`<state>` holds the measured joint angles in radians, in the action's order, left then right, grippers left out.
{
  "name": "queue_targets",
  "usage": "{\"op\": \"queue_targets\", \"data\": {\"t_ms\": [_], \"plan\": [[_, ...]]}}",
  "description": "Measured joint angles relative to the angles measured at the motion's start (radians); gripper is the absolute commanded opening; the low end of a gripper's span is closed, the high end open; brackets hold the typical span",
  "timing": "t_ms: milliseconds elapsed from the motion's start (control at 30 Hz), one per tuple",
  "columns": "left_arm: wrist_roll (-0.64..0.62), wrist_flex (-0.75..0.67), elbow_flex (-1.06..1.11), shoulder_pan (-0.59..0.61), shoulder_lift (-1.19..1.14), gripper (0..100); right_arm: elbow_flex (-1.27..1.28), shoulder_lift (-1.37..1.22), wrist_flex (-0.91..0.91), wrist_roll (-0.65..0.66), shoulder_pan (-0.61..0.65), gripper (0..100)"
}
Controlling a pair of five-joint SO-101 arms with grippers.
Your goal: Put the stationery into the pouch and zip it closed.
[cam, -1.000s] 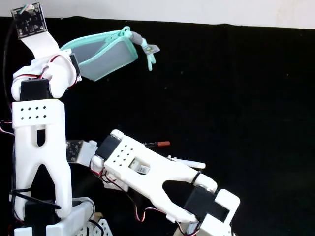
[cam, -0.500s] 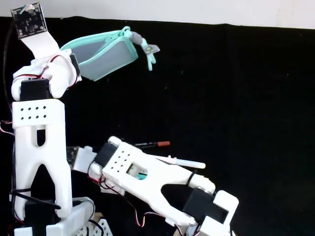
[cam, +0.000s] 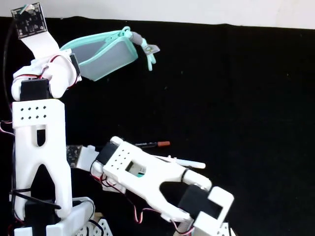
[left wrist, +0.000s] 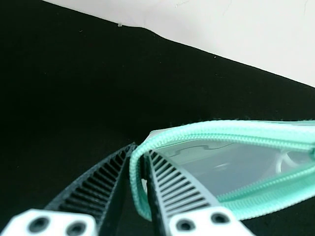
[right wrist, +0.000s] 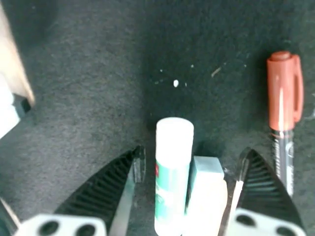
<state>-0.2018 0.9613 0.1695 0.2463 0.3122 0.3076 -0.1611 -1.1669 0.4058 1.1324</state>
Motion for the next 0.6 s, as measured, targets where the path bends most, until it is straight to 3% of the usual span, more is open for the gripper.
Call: {"op": "queue_targets", "data": {"t_ms": [167,367,600], "plan": [[0.0,0.0,0.0,0.0,0.0,1,0.0,-0.017,0.012,0.0,-0.002,25.5],[0.0,0.0,0.0,0.0,0.0,1,0.0,-0.017,0.015,0.0,-0.002,0.0],[0.0,0.0,0.0,0.0,0.0,1,0.0,-0.017,0.015,0.0,-0.002,0.8]]}}
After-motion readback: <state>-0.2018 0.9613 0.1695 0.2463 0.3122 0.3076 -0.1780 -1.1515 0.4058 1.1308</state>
